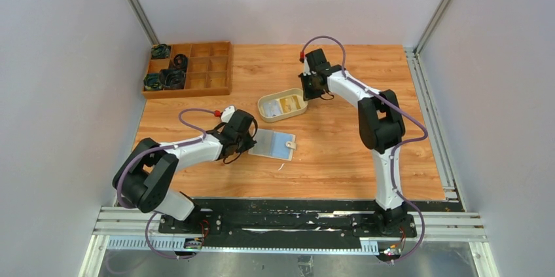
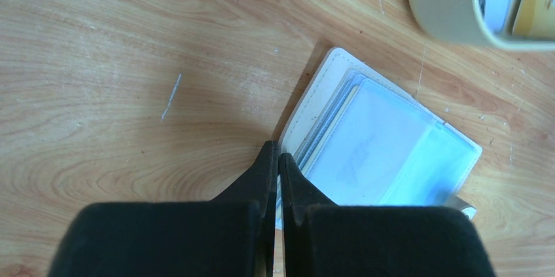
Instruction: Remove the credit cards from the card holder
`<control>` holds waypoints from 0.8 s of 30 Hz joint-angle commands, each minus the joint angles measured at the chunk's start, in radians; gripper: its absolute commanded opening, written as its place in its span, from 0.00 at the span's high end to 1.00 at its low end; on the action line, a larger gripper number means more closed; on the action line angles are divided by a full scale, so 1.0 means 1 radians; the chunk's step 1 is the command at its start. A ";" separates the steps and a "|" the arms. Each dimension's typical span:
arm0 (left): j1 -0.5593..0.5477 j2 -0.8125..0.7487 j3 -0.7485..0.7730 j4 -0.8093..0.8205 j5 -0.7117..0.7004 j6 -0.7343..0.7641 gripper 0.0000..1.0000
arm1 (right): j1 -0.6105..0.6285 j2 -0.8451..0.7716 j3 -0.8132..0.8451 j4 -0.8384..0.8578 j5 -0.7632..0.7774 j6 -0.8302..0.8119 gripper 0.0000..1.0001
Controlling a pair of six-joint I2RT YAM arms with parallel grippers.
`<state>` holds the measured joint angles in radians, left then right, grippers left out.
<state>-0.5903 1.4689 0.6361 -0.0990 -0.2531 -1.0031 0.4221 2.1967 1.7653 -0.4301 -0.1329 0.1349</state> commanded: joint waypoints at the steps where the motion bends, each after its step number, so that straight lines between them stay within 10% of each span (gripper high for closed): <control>1: 0.007 0.050 -0.007 -0.104 0.006 0.020 1.00 | -0.031 -0.089 -0.118 -0.026 0.030 0.047 0.88; 17: -0.056 0.066 0.005 -0.050 0.067 -0.095 1.00 | -0.051 -0.254 -0.424 0.045 0.104 0.351 0.85; 24: -0.099 0.045 -0.007 -0.046 0.071 -0.154 1.00 | -0.052 -0.375 -0.471 0.117 0.091 0.314 0.55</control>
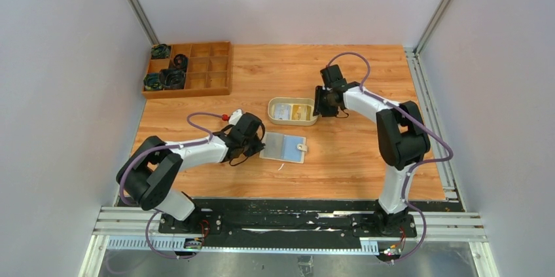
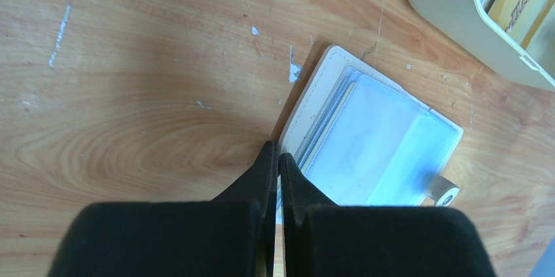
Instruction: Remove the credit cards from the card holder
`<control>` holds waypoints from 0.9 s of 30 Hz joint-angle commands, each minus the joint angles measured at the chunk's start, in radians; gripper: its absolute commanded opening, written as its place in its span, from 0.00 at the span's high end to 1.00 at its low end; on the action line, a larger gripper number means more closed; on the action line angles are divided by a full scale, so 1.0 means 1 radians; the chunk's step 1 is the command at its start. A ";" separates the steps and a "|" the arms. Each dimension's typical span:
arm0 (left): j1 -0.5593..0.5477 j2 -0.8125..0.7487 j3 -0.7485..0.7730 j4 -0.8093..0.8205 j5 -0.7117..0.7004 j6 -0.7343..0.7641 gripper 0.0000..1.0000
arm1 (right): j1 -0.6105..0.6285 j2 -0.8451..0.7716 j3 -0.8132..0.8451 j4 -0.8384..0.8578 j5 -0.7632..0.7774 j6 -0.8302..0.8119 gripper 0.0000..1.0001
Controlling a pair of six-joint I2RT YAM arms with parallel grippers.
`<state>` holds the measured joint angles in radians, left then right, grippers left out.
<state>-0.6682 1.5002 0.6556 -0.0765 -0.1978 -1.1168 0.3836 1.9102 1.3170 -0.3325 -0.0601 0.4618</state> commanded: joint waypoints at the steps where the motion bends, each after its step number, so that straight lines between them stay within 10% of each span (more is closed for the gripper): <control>1: -0.023 0.007 -0.031 -0.068 0.016 -0.047 1.00 | -0.012 -0.112 -0.025 0.031 0.017 -0.023 0.48; 10: -0.060 -0.040 -0.085 0.026 0.028 -0.074 1.00 | 0.125 -0.448 -0.112 0.080 0.156 -0.171 0.25; 27: -0.088 -0.187 -0.204 0.201 0.018 -0.123 1.00 | 0.461 -0.178 -0.042 0.032 0.114 -0.032 0.13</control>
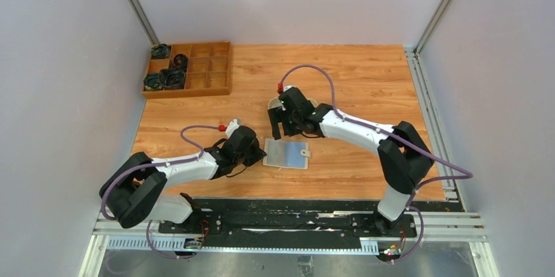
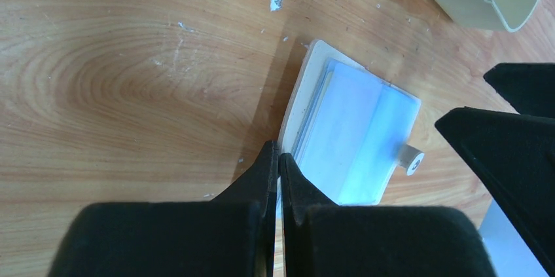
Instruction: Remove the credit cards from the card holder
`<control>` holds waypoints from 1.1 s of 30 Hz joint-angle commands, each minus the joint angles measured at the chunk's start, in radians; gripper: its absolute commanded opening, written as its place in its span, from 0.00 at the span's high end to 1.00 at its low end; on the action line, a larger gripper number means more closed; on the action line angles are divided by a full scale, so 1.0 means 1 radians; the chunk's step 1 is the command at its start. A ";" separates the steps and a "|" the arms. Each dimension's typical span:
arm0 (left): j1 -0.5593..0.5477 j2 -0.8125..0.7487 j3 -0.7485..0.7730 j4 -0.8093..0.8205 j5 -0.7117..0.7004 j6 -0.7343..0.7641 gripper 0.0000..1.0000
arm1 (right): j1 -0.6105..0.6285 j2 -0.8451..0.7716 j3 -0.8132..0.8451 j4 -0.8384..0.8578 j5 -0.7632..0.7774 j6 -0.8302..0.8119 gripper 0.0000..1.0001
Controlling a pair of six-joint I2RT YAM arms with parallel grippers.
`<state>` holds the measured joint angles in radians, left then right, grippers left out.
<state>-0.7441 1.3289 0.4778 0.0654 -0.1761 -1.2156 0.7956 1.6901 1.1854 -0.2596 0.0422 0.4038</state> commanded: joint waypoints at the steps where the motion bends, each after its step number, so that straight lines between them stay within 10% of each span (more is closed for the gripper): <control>1: -0.012 -0.017 -0.029 0.064 -0.003 -0.026 1.00 | 0.056 0.056 0.099 -0.046 0.009 0.030 0.12; 33: -0.014 -0.024 -0.006 0.022 -0.052 -0.009 1.00 | 0.132 0.264 0.185 -0.220 0.038 0.021 0.13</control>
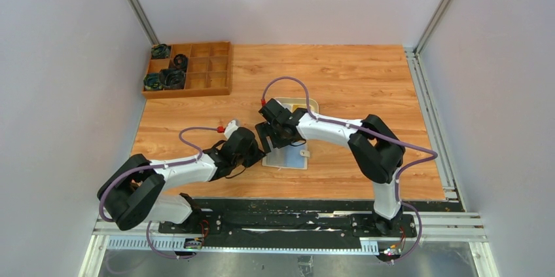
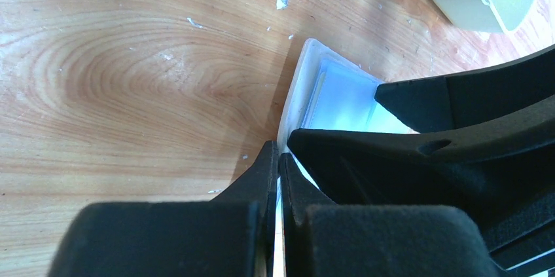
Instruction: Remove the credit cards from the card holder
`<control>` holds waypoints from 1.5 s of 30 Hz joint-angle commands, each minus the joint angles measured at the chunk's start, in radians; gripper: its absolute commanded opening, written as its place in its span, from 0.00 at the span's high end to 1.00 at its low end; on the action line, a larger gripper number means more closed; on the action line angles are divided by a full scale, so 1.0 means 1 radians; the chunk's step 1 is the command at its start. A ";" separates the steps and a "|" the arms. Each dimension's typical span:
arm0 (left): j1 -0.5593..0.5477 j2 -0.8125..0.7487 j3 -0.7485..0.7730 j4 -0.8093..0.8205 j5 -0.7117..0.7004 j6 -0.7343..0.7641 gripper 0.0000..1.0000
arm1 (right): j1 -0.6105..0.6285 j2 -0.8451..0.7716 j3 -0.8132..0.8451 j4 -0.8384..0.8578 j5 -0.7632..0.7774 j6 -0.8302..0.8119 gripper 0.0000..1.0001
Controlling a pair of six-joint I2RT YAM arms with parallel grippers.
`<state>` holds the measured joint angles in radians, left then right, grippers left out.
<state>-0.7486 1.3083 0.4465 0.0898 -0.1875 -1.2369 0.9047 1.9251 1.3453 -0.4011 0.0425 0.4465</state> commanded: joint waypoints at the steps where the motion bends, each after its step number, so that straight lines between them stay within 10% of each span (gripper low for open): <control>1: -0.009 -0.003 0.024 -0.004 -0.042 0.012 1.00 | 0.025 0.029 0.027 -0.085 0.048 -0.027 0.13; 36: -0.010 0.055 0.043 -0.022 -0.038 0.019 1.00 | 0.066 0.024 0.194 -0.112 0.228 -0.166 0.01; 45: -0.009 0.020 0.045 -0.061 -0.075 0.031 1.00 | 0.005 -0.207 -0.140 0.170 0.004 -0.023 0.00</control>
<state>-0.7506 1.3525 0.4702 0.0650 -0.2100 -1.2251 0.9497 1.8206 1.3659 -0.3782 0.1890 0.3294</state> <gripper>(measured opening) 0.009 0.994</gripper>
